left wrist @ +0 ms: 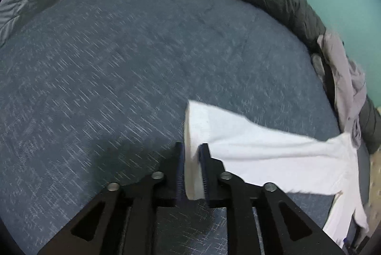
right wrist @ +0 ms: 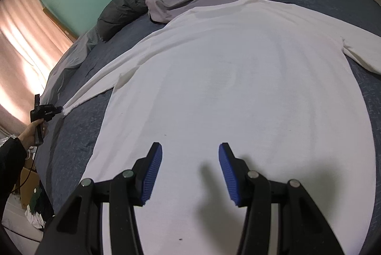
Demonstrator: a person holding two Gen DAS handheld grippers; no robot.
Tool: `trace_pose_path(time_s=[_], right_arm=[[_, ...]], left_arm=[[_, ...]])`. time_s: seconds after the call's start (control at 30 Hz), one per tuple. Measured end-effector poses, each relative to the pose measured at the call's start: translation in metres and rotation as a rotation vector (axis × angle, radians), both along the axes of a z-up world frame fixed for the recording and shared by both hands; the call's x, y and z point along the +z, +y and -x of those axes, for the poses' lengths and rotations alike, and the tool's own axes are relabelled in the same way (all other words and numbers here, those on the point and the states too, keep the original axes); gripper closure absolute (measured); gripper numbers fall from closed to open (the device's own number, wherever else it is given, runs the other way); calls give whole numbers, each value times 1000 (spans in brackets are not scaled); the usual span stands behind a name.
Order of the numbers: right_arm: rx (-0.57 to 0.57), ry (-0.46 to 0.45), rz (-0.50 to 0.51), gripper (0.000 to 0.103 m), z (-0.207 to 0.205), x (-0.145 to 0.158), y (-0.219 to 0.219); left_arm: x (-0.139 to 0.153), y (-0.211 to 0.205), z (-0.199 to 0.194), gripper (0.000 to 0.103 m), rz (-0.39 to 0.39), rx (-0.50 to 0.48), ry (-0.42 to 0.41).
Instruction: Fold clothes
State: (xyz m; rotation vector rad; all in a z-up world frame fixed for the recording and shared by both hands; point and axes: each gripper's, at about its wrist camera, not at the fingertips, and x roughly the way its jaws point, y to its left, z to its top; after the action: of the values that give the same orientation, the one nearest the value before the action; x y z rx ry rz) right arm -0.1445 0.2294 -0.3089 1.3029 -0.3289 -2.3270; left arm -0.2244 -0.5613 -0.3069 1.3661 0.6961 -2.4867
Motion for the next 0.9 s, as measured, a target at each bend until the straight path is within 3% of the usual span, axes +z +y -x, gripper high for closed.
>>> trace_pose_path(time_s=[0.07,0.53,0.63,0.8,0.9], right_arm=[[-5,2,7,53,1,-1,-1],[-4,-6,-9,53,10,-7,-10],[-8,-13,-5,53,13,-10,-12],[-7,-16,17,53,15,-12,-19],[10,-9,20,53,13,-10,-24]], left_arm=[[8,-7,-2,78,6,17,27],[4,1,36,73,42,-64,15],[3,3,40,99,57,-77,18],[4,5,45,99,82,-97,26],[27,-5,40,99,100,-52,82]])
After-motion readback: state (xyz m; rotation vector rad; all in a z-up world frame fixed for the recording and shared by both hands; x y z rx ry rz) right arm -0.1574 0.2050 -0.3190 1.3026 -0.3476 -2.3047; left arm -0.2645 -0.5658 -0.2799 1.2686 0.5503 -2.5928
